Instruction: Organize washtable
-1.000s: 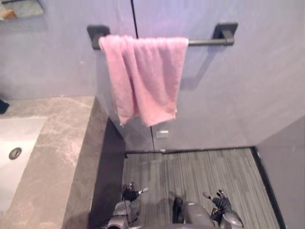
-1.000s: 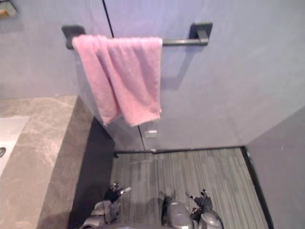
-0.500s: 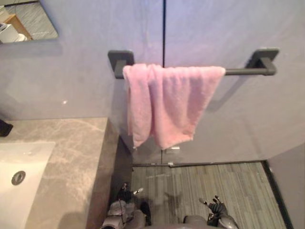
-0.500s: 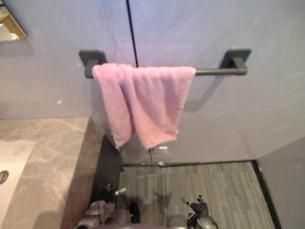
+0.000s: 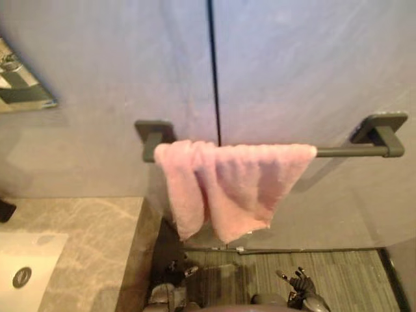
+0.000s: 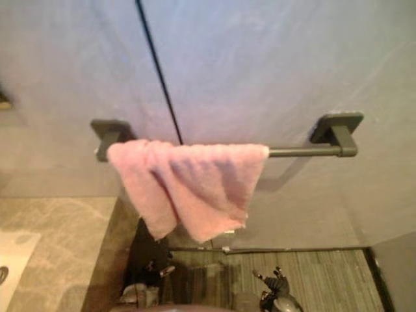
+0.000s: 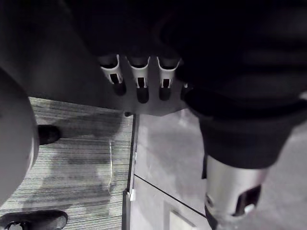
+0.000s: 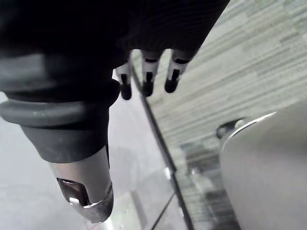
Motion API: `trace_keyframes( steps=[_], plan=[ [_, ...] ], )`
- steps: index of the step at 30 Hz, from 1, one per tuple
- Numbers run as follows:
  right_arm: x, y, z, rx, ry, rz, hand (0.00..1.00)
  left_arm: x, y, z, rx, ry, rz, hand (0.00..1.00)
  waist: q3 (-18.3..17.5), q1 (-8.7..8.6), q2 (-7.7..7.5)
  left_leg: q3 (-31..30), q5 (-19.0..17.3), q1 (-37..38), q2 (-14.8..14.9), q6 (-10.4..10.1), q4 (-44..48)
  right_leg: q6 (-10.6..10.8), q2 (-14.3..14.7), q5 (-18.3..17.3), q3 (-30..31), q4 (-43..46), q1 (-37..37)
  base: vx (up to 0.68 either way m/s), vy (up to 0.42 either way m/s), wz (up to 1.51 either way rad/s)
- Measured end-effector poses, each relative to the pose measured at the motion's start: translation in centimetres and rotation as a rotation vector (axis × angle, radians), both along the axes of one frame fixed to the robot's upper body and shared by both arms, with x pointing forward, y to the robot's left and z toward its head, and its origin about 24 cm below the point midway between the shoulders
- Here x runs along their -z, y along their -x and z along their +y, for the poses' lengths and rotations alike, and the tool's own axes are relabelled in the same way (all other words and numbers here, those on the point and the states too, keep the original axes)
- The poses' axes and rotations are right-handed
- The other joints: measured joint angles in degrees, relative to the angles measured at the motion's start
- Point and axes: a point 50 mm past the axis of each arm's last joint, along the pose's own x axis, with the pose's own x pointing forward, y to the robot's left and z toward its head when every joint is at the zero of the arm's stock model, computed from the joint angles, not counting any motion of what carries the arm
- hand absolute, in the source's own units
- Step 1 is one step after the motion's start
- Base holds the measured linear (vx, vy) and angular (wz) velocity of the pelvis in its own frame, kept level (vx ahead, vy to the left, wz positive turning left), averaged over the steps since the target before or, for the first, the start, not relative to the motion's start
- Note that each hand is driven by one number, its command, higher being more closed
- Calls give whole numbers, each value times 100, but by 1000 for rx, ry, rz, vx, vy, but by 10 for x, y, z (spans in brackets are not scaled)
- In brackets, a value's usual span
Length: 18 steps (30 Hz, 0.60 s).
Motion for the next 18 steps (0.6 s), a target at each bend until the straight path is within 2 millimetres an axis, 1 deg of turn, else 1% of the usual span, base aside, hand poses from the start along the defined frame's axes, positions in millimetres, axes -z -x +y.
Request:
trace_keyframes(
  steps=[2, 4, 7, 9, 10, 12, 14, 16, 18],
  plan=[
    [1, 2, 0, 1, 1, 6, 0, 0, 0, -1, 0, 1, -4, 0, -33, 2, -74, -7, 44, 45, 10, -67, 0, -16, 12, 56, -8, -185, 153, 98, -53, -1],
    [1, 4, 0, 3, 1, 10, 0, -1, -2, -1, 2, 0, -12, 0, -68, 4, -69, -6, 54, 43, 20, -80, 6, -8, 17, 138, -10, -371, 227, 61, -11, -2],
    [2, 7, -1, 12, 14, 20, 0, -5, -7, -4, 14, -8, -44, 0, -77, 10, -122, -9, 56, 29, 6, -80, 30, 34, -1, 343, -6, -743, 394, 51, 24, -3],
    [2, 9, -1, 14, 19, 23, 0, -12, -16, -5, -3, -6, -108, 0, -73, 33, -191, -13, 58, 10, -67, -78, 133, 74, -75, 455, -1, -916, 511, 34, 48, -2],
    [2, 9, -1, 12, 18, 24, 0, -15, -19, -6, 1, -9, -132, 0, -73, 41, -204, -17, 59, 6, -86, -77, 170, 73, -95, 479, -1, -953, 541, 27, 45, 1],
    [2, 10, 0, 5, 21, 27, 0, -27, -32, -9, 23, -8, -222, 0, -80, 112, -232, -71, 63, -119, -160, -72, 330, 119, -189, 554, -13, -1049, 590, 3, 40, 3],
    [2, 10, 1, 0, 27, 25, 0, -38, -40, -15, 52, 2, -294, 0, -83, 128, -243, -163, 68, -190, -221, -64, 418, 149, -246, 584, -90, -1104, 585, 10, 28, 17],
    [2, 9, 1, -7, 34, 25, 0, -49, -45, -19, 68, 14, -367, 0, -79, 144, -250, -182, 68, -228, -243, -64, 437, 142, -262, 597, -160, -1117, 591, 1, 11, 21],
    [2, 8, 2, -15, 35, 24, 0, -55, -46, -20, 73, 18, -399, 0, -76, 150, -256, -218, 69, -248, -248, -63, 454, 140, -282, 600, -199, -1117, 599, -21, -3, 15]
  ],
)
